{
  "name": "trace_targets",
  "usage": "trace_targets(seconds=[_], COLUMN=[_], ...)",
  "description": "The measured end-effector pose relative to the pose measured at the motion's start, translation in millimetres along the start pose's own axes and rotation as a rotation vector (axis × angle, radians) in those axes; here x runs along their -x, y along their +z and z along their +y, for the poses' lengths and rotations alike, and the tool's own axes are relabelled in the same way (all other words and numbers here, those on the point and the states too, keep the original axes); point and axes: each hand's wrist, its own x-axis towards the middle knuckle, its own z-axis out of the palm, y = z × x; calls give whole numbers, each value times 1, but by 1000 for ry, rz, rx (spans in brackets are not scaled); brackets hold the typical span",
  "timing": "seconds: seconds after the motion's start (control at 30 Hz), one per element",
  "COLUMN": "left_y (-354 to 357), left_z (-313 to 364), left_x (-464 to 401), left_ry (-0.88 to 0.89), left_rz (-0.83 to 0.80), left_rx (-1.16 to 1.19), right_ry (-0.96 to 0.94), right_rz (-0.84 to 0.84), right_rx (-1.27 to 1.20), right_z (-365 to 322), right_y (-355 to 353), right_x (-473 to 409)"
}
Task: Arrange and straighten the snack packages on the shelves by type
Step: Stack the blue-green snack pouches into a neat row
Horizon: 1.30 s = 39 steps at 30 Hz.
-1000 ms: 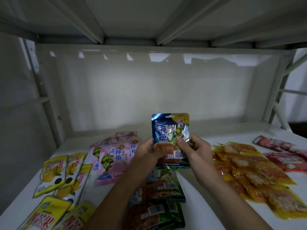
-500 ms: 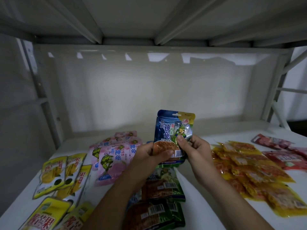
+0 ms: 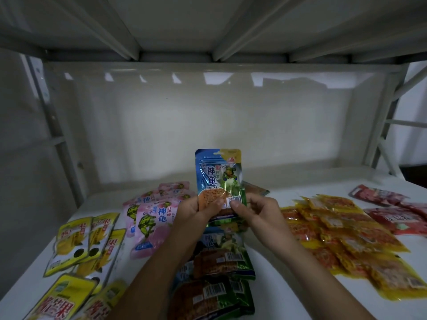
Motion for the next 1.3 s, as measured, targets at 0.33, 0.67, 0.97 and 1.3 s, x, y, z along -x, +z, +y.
trace_targets(seconds=[0.33,0.67,0.97,1.3], left_y=[3,3,5,7], left_z=[8,6,2,5], left_x=[0,2,2,7], left_ry=[-44,28,-29,108], left_rz=[15,34,-117,-101], left_rx=[198,129,49,-186], right_ry=[-98,-216,-204,-211], right_rz=[19,92,159,259], right_rx=[261,473,174,191], right_z=[-2,-9,-13,-7], right_y=[3,4,2,6], right_x=[2,7,3,4])
